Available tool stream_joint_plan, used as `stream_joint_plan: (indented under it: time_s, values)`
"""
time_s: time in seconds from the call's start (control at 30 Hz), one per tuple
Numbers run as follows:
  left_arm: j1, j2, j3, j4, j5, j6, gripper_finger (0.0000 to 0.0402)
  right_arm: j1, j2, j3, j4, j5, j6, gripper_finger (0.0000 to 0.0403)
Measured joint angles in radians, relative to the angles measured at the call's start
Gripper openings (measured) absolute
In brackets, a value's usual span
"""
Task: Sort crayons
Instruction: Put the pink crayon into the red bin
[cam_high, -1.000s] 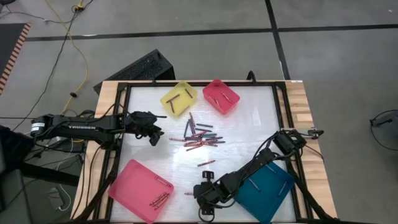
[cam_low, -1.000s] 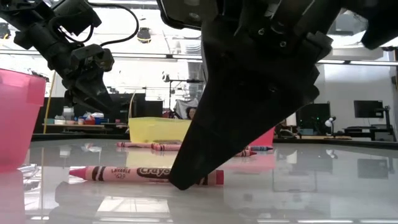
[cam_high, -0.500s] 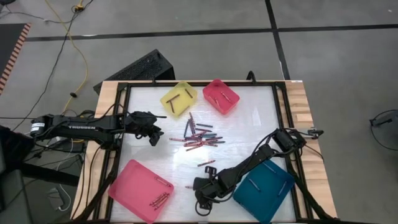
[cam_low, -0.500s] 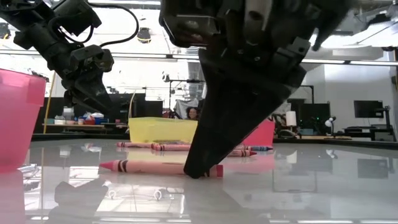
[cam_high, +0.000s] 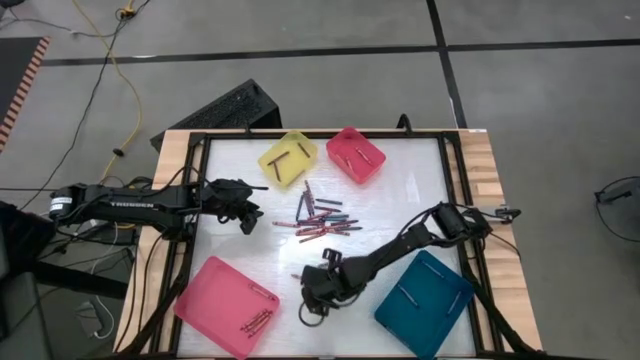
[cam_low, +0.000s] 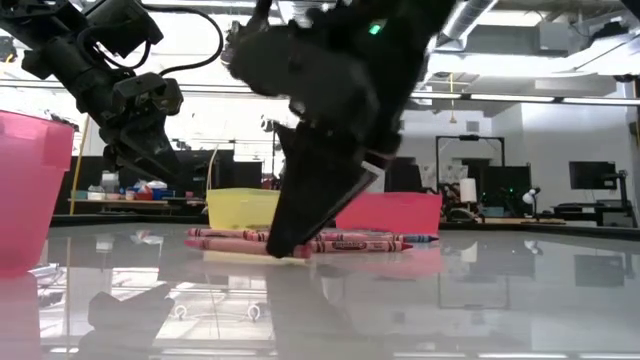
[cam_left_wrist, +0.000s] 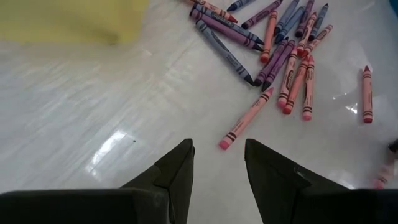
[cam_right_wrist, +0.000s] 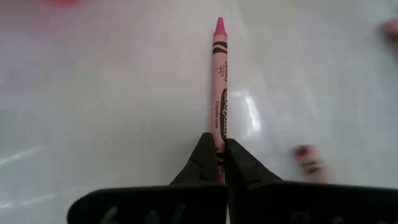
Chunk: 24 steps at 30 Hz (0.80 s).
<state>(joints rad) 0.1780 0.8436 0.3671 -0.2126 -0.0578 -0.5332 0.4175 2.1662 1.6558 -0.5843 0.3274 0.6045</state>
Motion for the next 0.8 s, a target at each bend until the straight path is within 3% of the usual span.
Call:
stream_joint_plan:
  time_s: [0.43,0.8]
  values:
    - [0.000,0.000,0.000,-0.003,-0.001,0.016,0.0133,-0.073,-0.030,0.021,-0.040,-0.011,-0.037,0.0003]
    - [0.000,0.000,0.000,0.002,-0.002,0.030,0.0133,-0.204,-0.191,0.021,-0.159,0.056,-0.155,0.0003]
